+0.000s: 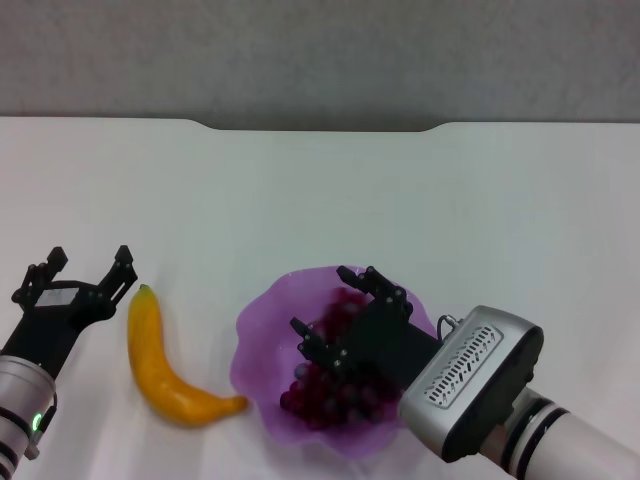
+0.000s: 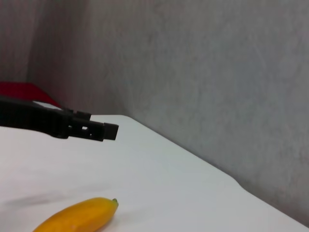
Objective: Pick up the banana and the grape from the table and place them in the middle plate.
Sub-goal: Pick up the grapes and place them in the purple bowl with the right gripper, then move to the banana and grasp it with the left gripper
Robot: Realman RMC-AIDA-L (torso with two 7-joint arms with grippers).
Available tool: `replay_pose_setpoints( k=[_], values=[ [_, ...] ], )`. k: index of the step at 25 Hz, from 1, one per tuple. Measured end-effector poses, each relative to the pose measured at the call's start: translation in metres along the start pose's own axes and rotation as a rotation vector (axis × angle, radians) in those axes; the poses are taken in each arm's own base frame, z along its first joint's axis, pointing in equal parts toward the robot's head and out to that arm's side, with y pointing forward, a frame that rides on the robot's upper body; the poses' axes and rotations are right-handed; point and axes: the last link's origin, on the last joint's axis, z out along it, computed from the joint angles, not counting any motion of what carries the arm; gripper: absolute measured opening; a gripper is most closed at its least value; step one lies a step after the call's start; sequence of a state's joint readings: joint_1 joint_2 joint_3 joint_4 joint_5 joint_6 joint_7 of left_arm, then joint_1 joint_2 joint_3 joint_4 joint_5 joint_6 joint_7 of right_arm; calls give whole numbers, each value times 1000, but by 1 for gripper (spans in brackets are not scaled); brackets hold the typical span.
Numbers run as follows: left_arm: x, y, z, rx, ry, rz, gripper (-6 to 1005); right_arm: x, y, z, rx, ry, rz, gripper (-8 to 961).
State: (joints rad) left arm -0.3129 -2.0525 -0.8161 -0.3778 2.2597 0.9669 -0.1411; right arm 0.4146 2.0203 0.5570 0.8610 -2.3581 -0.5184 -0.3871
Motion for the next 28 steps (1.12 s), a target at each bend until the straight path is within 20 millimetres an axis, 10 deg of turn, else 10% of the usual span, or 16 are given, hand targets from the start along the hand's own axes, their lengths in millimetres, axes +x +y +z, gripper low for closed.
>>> replay_pose_setpoints(
  k=[7, 19, 28],
  values=[
    [0, 0, 0, 1, 2, 0, 893, 0, -7, -8, 62, -45, 43, 891],
    [-2, -3, -3, -1, -9, -44, 894, 2, -80, -40, 395, -174, 122, 884],
    [-3, -3, -4, -3, -15, -41, 893, 50, -116, -84, 590, -92, 89, 884]
  ],
)
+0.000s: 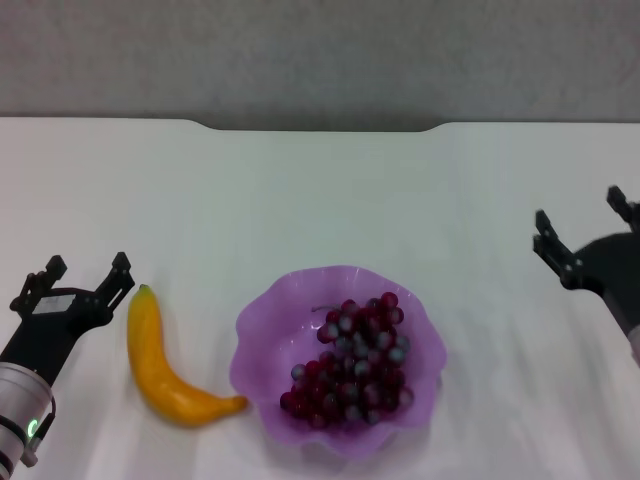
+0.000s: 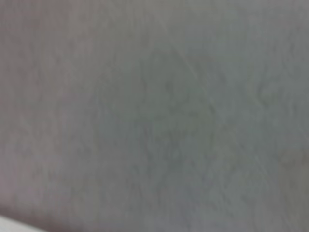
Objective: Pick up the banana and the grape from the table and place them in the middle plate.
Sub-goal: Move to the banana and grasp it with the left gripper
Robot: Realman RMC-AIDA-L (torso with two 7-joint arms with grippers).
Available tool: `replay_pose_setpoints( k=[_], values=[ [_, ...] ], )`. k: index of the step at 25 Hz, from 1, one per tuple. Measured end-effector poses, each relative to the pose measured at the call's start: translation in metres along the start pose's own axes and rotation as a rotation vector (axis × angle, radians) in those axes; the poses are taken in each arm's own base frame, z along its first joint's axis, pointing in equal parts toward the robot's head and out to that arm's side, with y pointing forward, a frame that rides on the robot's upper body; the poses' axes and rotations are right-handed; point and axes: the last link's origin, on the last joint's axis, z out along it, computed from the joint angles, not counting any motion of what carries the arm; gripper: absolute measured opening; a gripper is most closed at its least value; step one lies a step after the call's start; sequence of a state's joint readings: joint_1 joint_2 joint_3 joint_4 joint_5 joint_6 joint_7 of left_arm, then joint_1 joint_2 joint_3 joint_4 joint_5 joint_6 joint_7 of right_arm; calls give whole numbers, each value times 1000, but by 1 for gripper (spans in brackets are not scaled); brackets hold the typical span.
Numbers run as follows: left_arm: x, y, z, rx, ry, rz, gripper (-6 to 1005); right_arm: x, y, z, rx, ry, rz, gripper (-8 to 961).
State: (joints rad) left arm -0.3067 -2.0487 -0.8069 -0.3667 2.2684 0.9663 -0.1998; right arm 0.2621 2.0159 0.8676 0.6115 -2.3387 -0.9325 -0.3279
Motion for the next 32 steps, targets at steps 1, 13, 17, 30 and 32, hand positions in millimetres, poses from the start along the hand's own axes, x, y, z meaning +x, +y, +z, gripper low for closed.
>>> replay_pose_setpoints(
  k=[1, 13, 17, 30, 32],
  values=[
    [0, 0, 0, 0, 0, 0, 893, 6, -3, -2, 1, 16, -8, 884],
    [6, 25, 17, -103, -68, -11, 893, 29, -18, -18, 16, 77, -65, 884],
    [26, 34, 34, -121, -140, 24, 894, 30, -16, -18, -1, 88, -69, 884],
    [83, 35, 42, -51, -454, 33, 893, 34, -10, -18, -34, 111, -76, 884],
    [82, 32, 44, -38, -526, 17, 893, 34, -9, -18, -36, 114, -75, 884]
  ],
)
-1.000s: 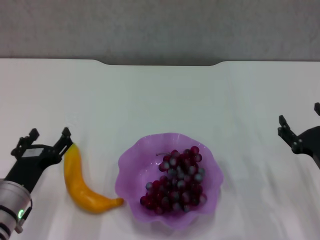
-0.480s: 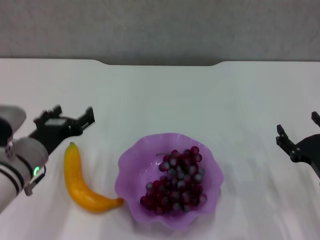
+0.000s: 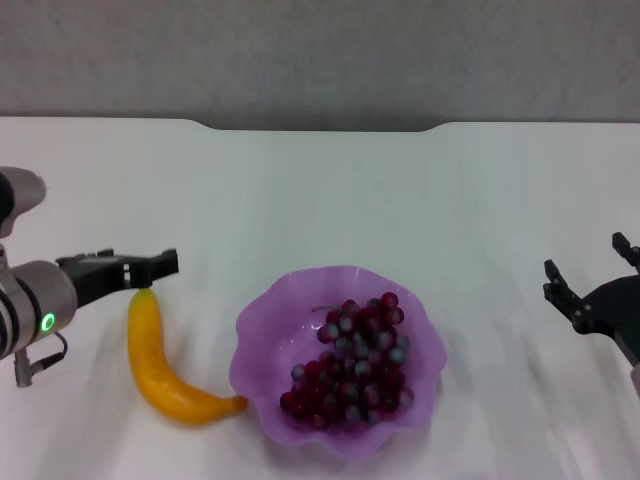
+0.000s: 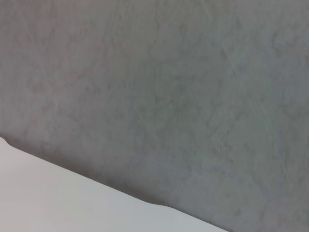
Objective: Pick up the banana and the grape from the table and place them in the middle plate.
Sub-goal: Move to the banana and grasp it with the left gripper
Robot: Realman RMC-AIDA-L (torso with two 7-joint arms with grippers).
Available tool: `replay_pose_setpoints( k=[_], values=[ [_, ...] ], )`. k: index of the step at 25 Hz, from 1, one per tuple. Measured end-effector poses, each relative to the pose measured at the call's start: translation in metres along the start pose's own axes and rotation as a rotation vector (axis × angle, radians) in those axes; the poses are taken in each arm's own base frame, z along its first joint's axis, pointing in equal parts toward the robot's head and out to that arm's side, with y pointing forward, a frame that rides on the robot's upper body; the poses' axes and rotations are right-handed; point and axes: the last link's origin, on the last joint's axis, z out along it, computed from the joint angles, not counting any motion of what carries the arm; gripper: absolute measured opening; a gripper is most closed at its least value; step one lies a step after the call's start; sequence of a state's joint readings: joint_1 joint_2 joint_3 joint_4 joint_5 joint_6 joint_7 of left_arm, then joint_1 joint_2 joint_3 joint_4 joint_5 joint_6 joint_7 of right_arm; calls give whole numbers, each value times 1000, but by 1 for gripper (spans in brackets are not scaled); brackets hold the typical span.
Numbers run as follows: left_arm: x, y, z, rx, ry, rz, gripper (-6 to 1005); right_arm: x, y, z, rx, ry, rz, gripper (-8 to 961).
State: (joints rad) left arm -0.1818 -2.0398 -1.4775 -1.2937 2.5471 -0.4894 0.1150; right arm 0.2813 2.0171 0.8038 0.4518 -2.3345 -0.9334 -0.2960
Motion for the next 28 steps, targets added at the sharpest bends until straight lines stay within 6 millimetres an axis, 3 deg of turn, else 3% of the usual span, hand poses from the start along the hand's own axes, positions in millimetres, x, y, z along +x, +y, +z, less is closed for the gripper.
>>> replay_pose_setpoints(
  k=[11, 28],
  values=[
    [6, 8, 3, 123, -221, 78, 893, 1, 0, 0, -4, 4, 8, 884],
    [-20, 10, 17, 139, -267, -32, 894, -1, 2, 1, -7, -4, 10, 884]
  ],
)
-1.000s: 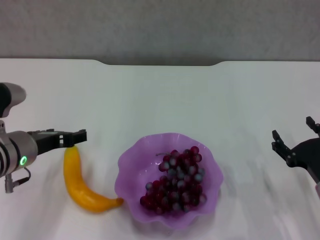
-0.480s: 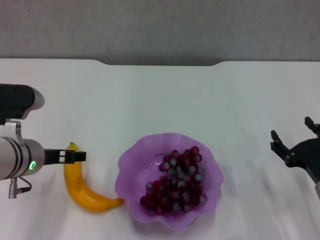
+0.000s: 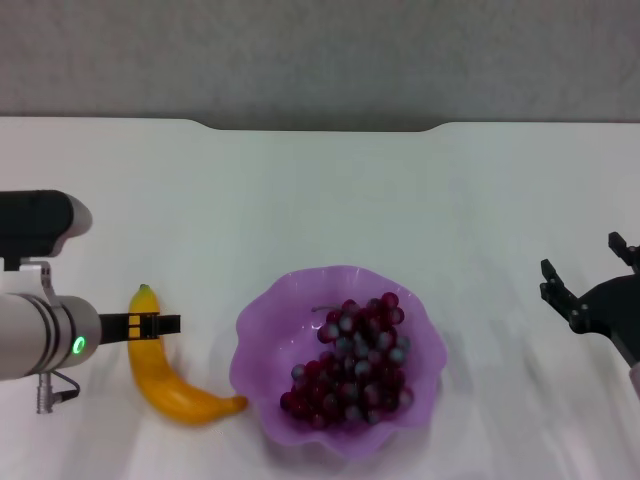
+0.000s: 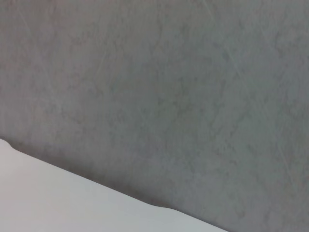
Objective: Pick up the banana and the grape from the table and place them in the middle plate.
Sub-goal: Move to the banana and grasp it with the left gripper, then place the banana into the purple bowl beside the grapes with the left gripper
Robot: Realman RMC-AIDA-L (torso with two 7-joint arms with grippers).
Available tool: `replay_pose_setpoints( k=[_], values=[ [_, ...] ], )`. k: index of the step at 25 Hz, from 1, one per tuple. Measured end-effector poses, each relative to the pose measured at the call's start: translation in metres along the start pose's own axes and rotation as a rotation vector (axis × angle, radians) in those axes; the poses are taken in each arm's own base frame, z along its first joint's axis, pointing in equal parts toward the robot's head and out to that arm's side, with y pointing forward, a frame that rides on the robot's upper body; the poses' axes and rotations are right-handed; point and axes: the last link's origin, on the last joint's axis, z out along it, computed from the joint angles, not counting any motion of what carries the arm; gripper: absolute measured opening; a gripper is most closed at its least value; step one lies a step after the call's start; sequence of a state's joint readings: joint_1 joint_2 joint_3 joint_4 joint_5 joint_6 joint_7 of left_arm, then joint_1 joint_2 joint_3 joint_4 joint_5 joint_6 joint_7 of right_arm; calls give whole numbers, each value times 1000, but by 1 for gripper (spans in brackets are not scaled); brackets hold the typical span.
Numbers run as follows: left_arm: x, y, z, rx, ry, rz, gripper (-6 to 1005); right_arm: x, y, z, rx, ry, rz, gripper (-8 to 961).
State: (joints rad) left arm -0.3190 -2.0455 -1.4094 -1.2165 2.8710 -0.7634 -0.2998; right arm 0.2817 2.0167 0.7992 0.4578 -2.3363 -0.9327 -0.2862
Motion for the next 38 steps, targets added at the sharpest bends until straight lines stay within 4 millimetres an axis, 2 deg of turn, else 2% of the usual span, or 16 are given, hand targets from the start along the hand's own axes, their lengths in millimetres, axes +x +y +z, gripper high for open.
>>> replay_pose_setpoints(
  k=[8, 18, 24, 29, 38],
  values=[
    [-11, 6, 11, -4, -20, 3, 894, -1, 0, 1, -1, -4, 0, 884],
    [-15, 1, 20, -3, 3, -2, 894, -3, 0, 1, 1, -13, 2, 884],
    [-18, -1, 24, 7, -11, 2, 860, -3, 0, 2, 1, -15, 2, 884],
    [-16, 0, 24, 3, 1, 6, 662, -3, 0, 1, 3, -13, 2, 884],
    [-17, 0, 24, 1, 5, 11, 544, -3, 0, 2, 0, -15, 1, 884]
  ],
)
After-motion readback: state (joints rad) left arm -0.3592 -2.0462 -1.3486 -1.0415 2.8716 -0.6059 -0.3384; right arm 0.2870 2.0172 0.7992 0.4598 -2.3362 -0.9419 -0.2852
